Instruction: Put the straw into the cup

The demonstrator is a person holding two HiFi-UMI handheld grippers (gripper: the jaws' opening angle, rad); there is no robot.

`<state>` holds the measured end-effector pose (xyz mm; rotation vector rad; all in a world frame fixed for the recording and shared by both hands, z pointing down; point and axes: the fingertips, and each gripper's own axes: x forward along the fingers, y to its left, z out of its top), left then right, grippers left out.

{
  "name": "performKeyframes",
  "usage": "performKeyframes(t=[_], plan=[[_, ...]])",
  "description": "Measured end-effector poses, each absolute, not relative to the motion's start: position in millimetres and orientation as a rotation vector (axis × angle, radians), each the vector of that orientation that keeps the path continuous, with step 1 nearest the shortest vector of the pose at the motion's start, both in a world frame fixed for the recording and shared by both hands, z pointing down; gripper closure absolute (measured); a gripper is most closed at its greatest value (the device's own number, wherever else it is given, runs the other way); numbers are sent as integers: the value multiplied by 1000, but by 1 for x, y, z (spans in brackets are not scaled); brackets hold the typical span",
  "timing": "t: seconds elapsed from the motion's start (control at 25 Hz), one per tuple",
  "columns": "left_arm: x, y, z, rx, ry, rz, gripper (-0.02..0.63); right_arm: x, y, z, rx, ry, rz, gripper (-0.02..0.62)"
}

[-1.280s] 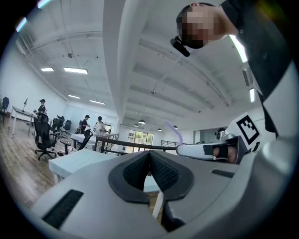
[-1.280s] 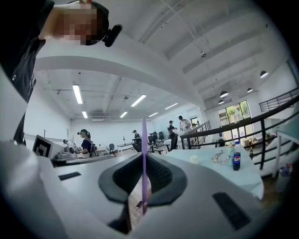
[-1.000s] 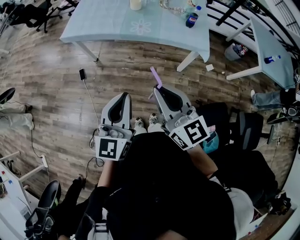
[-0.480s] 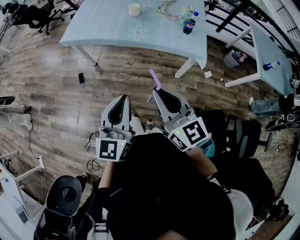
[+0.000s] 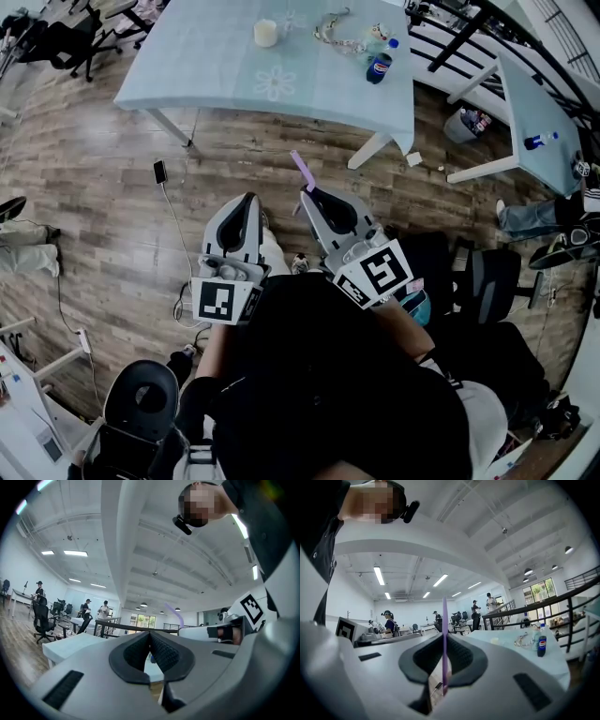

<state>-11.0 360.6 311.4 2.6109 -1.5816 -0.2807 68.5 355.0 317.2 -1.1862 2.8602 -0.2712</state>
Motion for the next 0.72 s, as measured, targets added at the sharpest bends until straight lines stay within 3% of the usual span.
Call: performKeyframes(t=[0.72], plan=[[-89, 219, 309, 2640, -1490, -230, 592, -17, 218, 307, -1256, 2827, -258, 568]])
